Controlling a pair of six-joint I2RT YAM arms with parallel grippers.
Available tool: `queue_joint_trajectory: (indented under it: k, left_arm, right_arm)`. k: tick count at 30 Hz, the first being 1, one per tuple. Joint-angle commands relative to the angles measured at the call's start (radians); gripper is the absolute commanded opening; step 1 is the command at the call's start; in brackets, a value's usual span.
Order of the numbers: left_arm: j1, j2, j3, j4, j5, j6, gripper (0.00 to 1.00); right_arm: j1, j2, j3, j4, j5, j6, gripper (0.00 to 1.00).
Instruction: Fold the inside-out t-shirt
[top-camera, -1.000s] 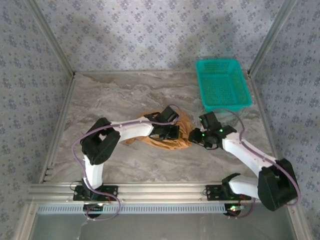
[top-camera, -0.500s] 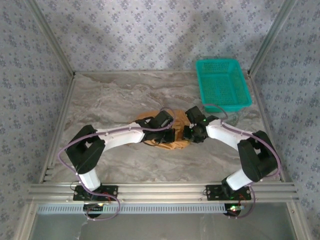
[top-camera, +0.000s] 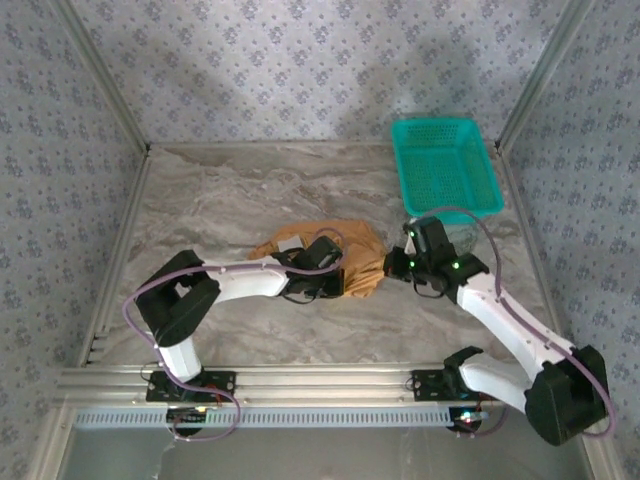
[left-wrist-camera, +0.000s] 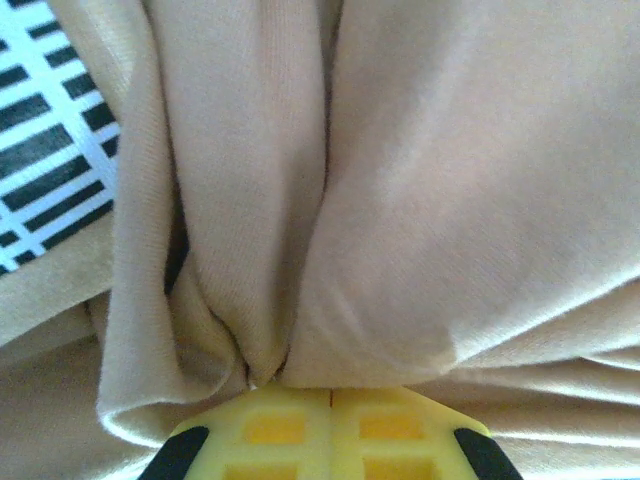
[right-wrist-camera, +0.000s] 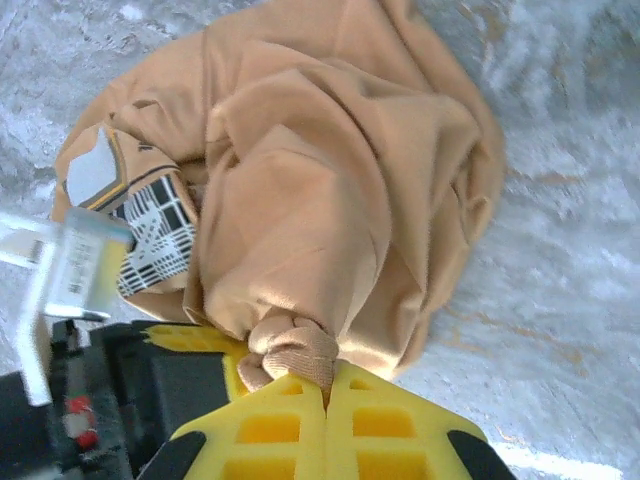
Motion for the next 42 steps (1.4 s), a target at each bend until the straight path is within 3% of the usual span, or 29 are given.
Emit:
queue_joint_trajectory:
  k: [1,3,5,8,16,25,27,28,30,32,38,42]
  left_arm:
    - [0.004,0.013,0.021,-0.014,0.002,-0.003,0.0]
    - [0.003,0.003,0.036,-0.019,-0.001,0.001,0.0]
    - [0.003,-0.005,0.047,-0.024,-0.001,0.007,0.0]
    - [0.002,-0.006,0.066,-0.037,0.001,0.015,0.0]
    - [0.001,0.003,0.072,-0.035,0.004,0.013,0.0]
    - [0.001,-0.006,0.067,-0.036,0.009,0.014,0.0]
    - [0.001,-0.012,0.066,-0.04,0.007,0.015,0.0]
    - [0.0,-0.015,0.065,-0.043,0.004,0.014,0.0]
    - [0.0,-0.02,0.06,-0.045,0.002,0.014,0.0]
    - [0.002,-0.023,0.059,-0.046,-0.002,0.017,0.0]
    - [0.038,0.015,0.098,-0.037,-0.002,0.037,0.0]
    - [0.075,0.06,0.146,-0.024,0.012,0.053,0.0]
  right_arm:
    - [-0.005,-0.009,-0.115,0.009,0.003,0.092,0.17]
    - [0.002,-0.009,-0.123,-0.056,0.064,0.11,0.21]
    - [0.014,-0.021,-0.095,-0.138,0.149,0.115,0.33]
    - [0.044,-0.052,-0.033,-0.211,0.215,0.134,0.39]
    - [0.159,0.022,0.01,-0.1,0.138,0.197,0.3]
    - [0.157,0.254,0.053,-0.004,0.184,0.16,0.47]
    - [0.142,0.3,0.081,0.004,0.211,0.14,0.45]
    - [0.136,0.318,0.094,0.006,0.216,0.133,0.39]
    - [0.126,0.338,0.127,-0.009,0.212,0.119,0.16]
    - [0.129,0.322,0.167,-0.058,0.2,0.105,0.01]
    - [0.126,0.151,0.264,-0.242,0.075,0.036,0.0]
    - [0.035,-0.021,0.187,-0.112,-0.137,0.014,0.0]
